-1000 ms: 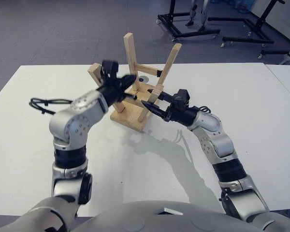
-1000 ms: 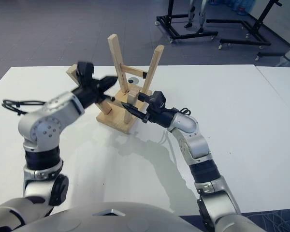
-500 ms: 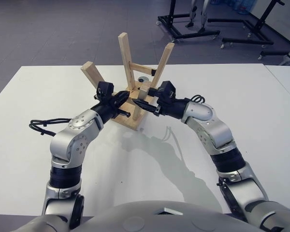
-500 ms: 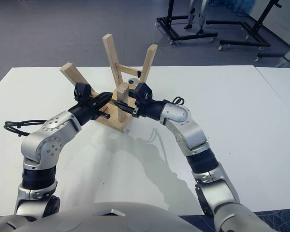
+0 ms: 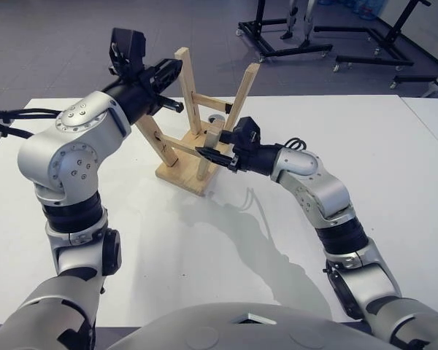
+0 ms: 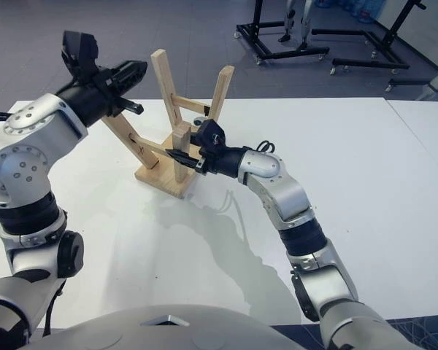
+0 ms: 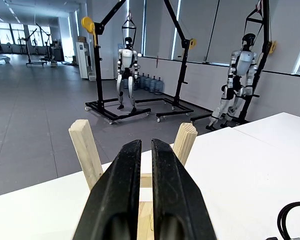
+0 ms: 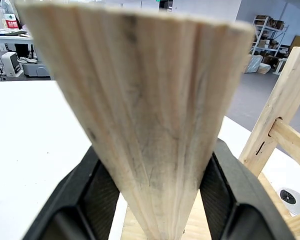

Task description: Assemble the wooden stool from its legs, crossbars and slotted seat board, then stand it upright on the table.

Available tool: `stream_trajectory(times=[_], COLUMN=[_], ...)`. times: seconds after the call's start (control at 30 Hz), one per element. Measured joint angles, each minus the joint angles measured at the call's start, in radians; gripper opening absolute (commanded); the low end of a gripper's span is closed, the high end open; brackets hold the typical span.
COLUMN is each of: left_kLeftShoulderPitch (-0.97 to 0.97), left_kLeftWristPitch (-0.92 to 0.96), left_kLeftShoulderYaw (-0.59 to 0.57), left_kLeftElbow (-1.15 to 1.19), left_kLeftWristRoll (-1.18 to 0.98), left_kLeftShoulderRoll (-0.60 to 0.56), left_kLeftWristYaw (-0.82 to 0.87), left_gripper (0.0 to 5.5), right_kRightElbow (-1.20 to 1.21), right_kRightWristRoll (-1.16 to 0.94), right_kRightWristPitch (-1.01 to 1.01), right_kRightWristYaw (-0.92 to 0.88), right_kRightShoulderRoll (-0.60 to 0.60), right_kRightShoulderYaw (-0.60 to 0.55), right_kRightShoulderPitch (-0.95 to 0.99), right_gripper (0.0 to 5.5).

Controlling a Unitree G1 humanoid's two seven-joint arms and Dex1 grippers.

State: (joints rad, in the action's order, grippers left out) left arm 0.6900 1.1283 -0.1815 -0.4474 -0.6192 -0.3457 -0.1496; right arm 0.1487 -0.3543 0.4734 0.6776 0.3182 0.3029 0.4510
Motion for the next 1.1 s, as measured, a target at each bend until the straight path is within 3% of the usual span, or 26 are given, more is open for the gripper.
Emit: stream_trajectory(times=[0.13,0.23,0.37,0.47,0.57,0.77,0.87,1.0,1.1], left_kLeftShoulderPitch=[-0.053,-0.363,-0.425,-0.363,-0.206,0.024,-0.181,-0.525,-0.555], left_kLeftWristPitch=[-0.010,-0.140,-0.276,-0.195,-0.109,-0.008,-0.039,-0.342,-0.371], left_kLeftShoulderYaw=[0.020,0.167,0.252,0.215,0.107,-0.043,0.000,0.089,0.093], left_kLeftElbow=[-0.018,0.051,0.056,0.061,0.057,0.026,0.024,0.080,0.050], left_kLeftWristRoll=[0.006,0.088,0.167,0.132,0.067,0.001,0.022,0.138,0.152], left_kLeftShoulderRoll=[-0.002,0.026,0.013,0.034,0.043,-0.009,-0.004,-0.024,-0.024], left_kLeftWristYaw=[-0.006,-0.050,-0.078,-0.074,-0.048,-0.009,-0.028,-0.109,-0.118], left_gripper=[0.35,0.35,0.35,0.35,0.35,0.35,0.35,0.35,0.35], right_kRightElbow=[0.020,0.030,0.039,0.054,0.061,0.065,0.073,0.079,0.101], right_kRightWristRoll=[0.000,-0.002,-0.006,-0.011,-0.022,-0.023,-0.026,-0.018,-0.007], right_kRightWristPitch=[0.057,0.089,0.114,0.127,0.128,0.129,0.129,0.160,0.192], right_kRightWristYaw=[0.006,0.009,0.010,0.009,0.016,0.017,0.018,0.020,0.021], right_kRightShoulderRoll=[0.019,0.024,0.038,0.041,0.040,0.045,0.046,0.068,0.101], right_kRightShoulderYaw=[0.007,0.013,0.012,0.009,0.010,0.014,0.019,0.048,0.081], right_kRightShoulderPitch=[0.018,0.031,0.031,0.031,0.029,0.028,0.038,0.061,0.090], right_gripper=[2.09,2.09,2.09,2.09,2.09,2.09,2.09,2.09,2.09])
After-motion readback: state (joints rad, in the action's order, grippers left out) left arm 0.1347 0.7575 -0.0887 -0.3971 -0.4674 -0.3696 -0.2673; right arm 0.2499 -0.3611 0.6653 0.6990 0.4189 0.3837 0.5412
